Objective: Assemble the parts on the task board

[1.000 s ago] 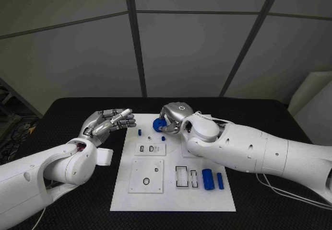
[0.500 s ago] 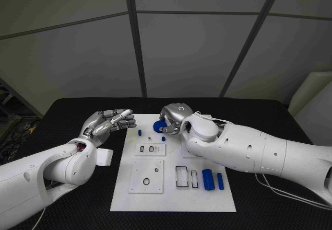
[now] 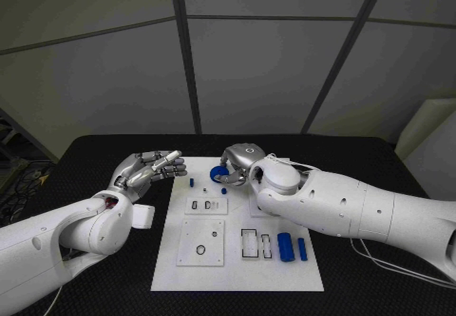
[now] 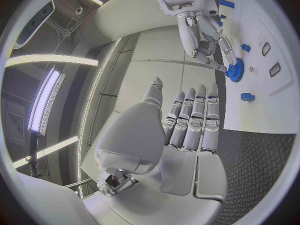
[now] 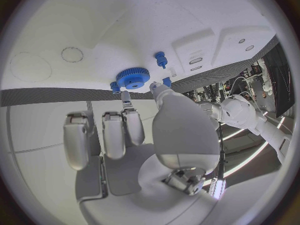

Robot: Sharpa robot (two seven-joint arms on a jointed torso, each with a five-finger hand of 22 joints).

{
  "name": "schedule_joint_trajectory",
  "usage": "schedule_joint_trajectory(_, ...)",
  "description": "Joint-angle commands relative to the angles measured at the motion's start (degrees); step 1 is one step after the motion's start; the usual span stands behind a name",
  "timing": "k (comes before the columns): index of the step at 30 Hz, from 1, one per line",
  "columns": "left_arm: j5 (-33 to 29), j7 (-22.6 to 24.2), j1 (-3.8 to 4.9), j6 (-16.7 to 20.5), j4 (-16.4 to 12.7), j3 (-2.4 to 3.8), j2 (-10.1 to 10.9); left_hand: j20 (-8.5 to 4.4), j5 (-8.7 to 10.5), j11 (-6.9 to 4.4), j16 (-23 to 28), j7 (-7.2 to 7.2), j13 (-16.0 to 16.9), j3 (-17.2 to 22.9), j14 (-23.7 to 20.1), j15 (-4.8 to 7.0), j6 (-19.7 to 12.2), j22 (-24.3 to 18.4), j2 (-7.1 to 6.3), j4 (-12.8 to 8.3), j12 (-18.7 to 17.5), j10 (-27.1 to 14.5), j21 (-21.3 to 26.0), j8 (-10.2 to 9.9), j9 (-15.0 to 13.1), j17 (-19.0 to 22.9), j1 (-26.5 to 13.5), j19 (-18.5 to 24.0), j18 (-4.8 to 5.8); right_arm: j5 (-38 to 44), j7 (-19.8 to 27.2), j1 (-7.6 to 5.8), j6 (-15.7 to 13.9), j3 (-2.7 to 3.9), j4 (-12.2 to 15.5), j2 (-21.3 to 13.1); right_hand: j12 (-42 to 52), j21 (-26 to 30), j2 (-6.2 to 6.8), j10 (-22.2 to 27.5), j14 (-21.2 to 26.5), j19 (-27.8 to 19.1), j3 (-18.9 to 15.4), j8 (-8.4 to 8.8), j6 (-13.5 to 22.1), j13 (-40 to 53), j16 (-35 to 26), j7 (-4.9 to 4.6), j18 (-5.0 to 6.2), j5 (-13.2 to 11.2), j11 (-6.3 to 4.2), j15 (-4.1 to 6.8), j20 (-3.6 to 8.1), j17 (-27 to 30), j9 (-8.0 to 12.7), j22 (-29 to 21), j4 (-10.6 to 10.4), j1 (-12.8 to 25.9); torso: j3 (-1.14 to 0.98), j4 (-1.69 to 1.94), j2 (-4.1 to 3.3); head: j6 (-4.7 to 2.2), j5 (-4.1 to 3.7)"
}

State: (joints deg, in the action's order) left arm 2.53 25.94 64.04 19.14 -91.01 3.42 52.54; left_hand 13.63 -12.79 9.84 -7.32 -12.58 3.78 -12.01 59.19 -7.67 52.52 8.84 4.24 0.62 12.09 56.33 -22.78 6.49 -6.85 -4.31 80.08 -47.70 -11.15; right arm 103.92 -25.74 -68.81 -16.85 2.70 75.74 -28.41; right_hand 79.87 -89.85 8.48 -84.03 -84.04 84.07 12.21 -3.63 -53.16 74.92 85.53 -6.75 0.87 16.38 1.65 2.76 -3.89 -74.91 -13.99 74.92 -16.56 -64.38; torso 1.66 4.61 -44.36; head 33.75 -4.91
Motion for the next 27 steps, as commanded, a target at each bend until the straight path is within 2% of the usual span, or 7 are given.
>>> schedule_joint_trajectory(1,0.3,0.2,0.08,-0.7,-0.1,0.06,0.1,0.44,0.25,0.04,0.3,0.01,0.0,-0.1,0.1,-0.38,0.3,-0.1,0.57,-0.1,-0.2,0.2,0.3,-0.3,0.1,0.1,0.1,0.1,0.78,-2.3,1.5,-0.13,-3.0,0.02,0.8,-0.8,0.7,-0.2,-0.23,-1.3,-3.8,5.9,0.2,-0.24,-0.4,7.1,0.0,0.09,-0.87,0.1,0.26,-0.49,-0.26,-4.9,0.0,15.1,-0.4,1.5,-0.04,-0.05,0.02,-0.15,-0.02)
schedule_joint_trajectory(6,0.3,0.2,0.08,-0.7,0.1,0.06,0.3,0.44,0.25,0.04,0.3,0.01,0.0,-0.1,0.1,-0.38,0.3,-0.1,0.57,-0.1,-0.2,0.2,0.3,-0.3,0.1,0.1,0.1,0.1,0.78,-8.2,7.9,-0.13,-12.4,0.06,3.8,-5.1,0.4,-0.2,0.53,-1.2,-3.7,5.9,0.9,-0.06,-0.1,7.0,-0.1,0.05,-0.87,-0.7,0.29,-0.48,-0.24,-4.5,0.2,15.1,-0.1,0.5,-0.07,-0.26,0.26,-0.30,-0.17)
schedule_joint_trajectory(9,0.3,0.2,0.08,-0.7,0.3,0.06,0.4,0.44,0.25,0.04,0.3,0.01,0.0,-0.1,0.1,-0.38,0.3,-0.1,0.57,-0.1,-0.2,0.2,0.3,-0.3,0.1,0.1,0.1,0.1,0.78,-15.2,14.7,-0.22,-15.0,0.13,5.9,-8.9,-0.3,-0.2,0.61,-0.8,-3.5,5.9,1.9,-0.05,0.1,6.5,-0.5,-0.05,-0.87,-1.3,0.37,-0.52,-0.29,-3.7,0.5,15.1,0.2,-2.3,-0.09,-0.55,0.52,-0.42,-0.37)
schedule_joint_trajectory(12,0.3,0.2,0.08,-0.7,0.5,0.06,0.4,0.44,0.25,0.04,0.3,0.01,0.0,-0.1,0.1,-0.38,0.3,-0.1,0.57,-0.1,-0.2,0.2,0.3,-0.3,0.1,0.1,0.1,0.1,0.78,-24.6,21.8,-0.44,-13.7,0.27,7.2,-13.6,-1.4,-0.2,0.87,-0.2,-3.2,5.9,3.3,-0.27,-0.4,5.6,-1.2,-0.01,-0.87,-2.2,0.29,-0.45,-0.23,-2.5,0.6,15.1,2.6,-7.3,-0.16,-0.92,0.84,-0.54,-0.62)
schedule_joint_trajectory(14,0.3,0.2,0.08,-0.7,0.7,0.06,0.5,0.45,0.26,0.05,0.4,0.00,0.0,-0.1,0.1,-0.38,0.3,-0.1,0.61,-0.1,-0.3,0.2,0.4,-0.3,0.1,0.1,0.0,0.1,0.79,-30.2,25.1,-0.60,-11.8,0.31,7.3,-16.3,-2.4,-0.2,1.61,0.4,-3.0,5.9,3.7,-0.28,-0.9,4.9,-1.8,0.03,-0.87,-5.5,0.22,-0.40,-0.18,-1.6,0.7,15.1,4.8,-10.7,-0.23,-1.25,1.05,-0.65,-0.59)
schedule_joint_trajectory(19,0.3,0.3,0.08,-0.6,0.9,0.05,0.4,0.45,0.26,0.05,0.4,0.00,0.0,-0.1,0.1,-0.38,0.3,-0.1,0.61,-0.1,-0.3,0.2,0.4,-0.3,0.1,0.1,0.0,0.1,0.79,-36.7,29.9,-0.75,-8.0,0.34,6.0,-20.8,-2.7,-0.2,2.65,0.4,-3.0,5.9,3.5,-0.38,-2.0,4.8,-1.9,0.16,-0.87,-7.3,0.11,-0.33,-0.12,-1.7,0.8,15.1,7.2,-13.9,-0.45,-1.91,1.36,-0.86,-0.82)
schedule_joint_trajectory(27,0.3,0.5,0.05,-0.7,1.3,0.05,0.0,0.45,0.26,0.04,0.4,0.01,0.0,-0.2,0.1,-0.38,0.3,-0.1,0.62,-0.1,-0.3,0.2,0.4,-0.3,0.1,0.1,0.0,0.1,0.78,-39.0,32.7,-0.71,-5.6,0.32,2.2,-22.6,-2.6,-0.2,3.25,0.3,-3.1,5.9,3.2,0.05,-1.7,4.9,-1.8,0.43,-0.87,-7.0,-0.20,-0.05,0.13,-2.1,1.4,15.1,8.7,-15.7,-0.47,-1.65,1.22,-1.13,-1.73)
